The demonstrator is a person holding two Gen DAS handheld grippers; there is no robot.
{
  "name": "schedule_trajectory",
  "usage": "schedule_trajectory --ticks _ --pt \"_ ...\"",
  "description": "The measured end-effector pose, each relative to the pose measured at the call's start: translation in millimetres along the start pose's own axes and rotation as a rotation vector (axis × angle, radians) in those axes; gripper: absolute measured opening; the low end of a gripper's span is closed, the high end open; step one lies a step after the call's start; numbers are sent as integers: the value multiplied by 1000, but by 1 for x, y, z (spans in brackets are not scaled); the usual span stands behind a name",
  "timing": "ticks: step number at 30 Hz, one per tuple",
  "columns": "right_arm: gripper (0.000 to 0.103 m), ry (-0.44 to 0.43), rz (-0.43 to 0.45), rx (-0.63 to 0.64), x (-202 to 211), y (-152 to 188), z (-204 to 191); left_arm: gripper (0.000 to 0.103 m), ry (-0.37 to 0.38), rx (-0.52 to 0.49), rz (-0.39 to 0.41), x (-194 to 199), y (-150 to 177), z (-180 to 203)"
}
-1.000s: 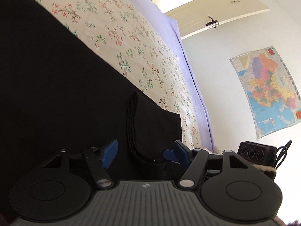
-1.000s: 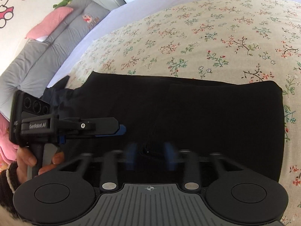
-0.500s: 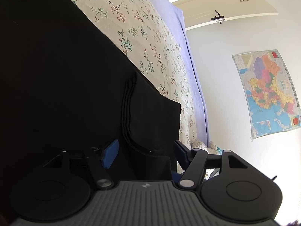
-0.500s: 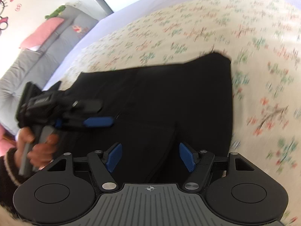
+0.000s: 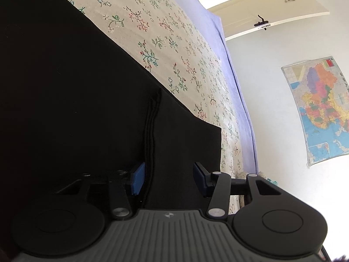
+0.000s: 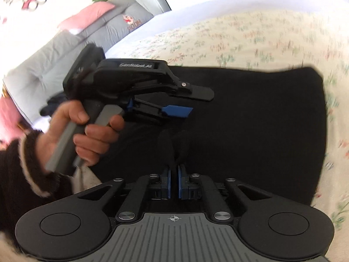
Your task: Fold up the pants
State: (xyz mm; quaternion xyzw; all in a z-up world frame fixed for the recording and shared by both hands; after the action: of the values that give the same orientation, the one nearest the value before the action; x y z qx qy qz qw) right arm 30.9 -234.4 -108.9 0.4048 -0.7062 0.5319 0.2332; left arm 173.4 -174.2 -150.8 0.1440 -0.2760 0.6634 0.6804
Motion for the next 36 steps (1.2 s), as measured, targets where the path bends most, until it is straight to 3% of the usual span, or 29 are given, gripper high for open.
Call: schedule_trajectory --ticks 4,6,11,13,14,15,20,24,27,28,30,31,33,36 --pt "25 111 76 100 7 5 -8 87 -12 2 1 -5 -1 5" --pt "39 150 87 162 4 8 -12 87 -24 -8 3 -8 -2 8" --pt "45 247 68 309 -7 14 -21 87 -47 -25 4 -11 -5 14" --pt "40 270 65 360 -14 16 -25 89 -47 -17 -1 -9 -6 12" --pt "20 277 60 383 -16 17 -27 92 -37 3 -7 -7 -7 11" --pt "8 270 55 395 -19 18 -30 95 -24 29 -19 -5 -6 9" --pt "4 216 119 359 5 4 -28 103 3 57 -87 -3 -1 12" --pt "4 139 191 276 31 -12 -19 103 65 104 -153 -18 7 15" --pt "4 105 211 241 45 -17 -18 96 82 135 -127 -22 6 15" --pt "4 98 213 236 48 -18 -18 91 69 129 -100 -21 4 15" --pt "4 81 213 229 51 -18 -18 54 6 91 -37 -19 -2 14" --pt "4 74 211 228 51 -18 -20 48 -35 65 -10 -18 -5 13" --pt "4 70 200 222 48 -16 -23 48 -130 9 36 -13 -10 12" --pt "4 78 175 200 34 -15 -23 47 -332 -131 106 -1 -16 13"
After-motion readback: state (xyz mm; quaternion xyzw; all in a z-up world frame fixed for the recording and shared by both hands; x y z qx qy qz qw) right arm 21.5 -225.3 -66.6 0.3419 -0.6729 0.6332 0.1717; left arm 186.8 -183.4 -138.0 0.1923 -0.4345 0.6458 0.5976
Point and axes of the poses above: each gripper's, at about its wrist camera, not at the fingertips, and x roughly against the way its jaws point, z to its right, y to its underside, the point moved 10 cm from there along -x, roughly the way its jaws point, and after that the axes turned 6 degrees about -z, right-handed, at the moved point
